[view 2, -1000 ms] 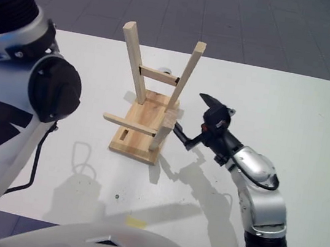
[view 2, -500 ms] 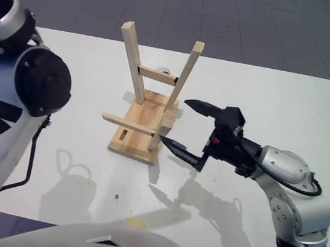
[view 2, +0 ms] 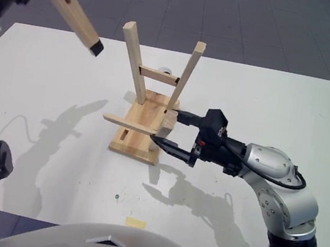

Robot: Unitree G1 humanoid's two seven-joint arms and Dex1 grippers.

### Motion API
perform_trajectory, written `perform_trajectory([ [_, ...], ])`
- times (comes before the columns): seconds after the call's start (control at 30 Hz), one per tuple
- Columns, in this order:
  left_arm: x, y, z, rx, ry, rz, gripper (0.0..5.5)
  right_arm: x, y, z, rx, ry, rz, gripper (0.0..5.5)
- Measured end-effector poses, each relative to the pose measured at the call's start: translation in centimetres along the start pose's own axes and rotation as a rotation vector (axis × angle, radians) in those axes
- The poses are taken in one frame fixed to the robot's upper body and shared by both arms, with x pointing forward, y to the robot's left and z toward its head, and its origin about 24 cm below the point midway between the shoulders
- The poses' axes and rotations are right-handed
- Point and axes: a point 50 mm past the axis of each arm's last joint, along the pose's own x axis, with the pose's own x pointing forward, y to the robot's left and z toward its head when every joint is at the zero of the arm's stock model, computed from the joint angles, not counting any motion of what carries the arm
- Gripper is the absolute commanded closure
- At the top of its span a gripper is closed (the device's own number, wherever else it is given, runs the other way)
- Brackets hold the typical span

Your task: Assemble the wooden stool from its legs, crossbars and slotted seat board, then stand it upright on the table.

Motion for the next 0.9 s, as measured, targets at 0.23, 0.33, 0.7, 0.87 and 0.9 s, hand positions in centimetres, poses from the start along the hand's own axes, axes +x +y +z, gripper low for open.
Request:
perform_trajectory([
  [0.23,-3.6,0.6,-5.2,0.058,0.208,0.01,4.47,0.6,0.4,-1.2,0.041,-0.098,-0.103,3.29],
  [0.33,-4.2,-0.2,-6.9,-0.017,0.216,0.031,4.47,0.6,0.9,-1.6,0.049,-0.133,-0.178,3.3],
  [0.7,-3.4,-4.4,-8.3,-0.183,0.175,-0.087,4.47,0.6,1.3,-1.9,0.001,-0.133,-0.313,3.37],
  [0.87,-3.5,-4.8,-11.2,-0.275,0.222,-0.021,4.48,0.8,1.3,-1.9,-0.005,-0.141,-0.32,3.37],
  [0.9,-3.6,-4.7,-12.0,-0.283,0.238,0.001,4.48,0.9,1.3,-1.9,-0.006,-0.142,-0.322,3.37],
])
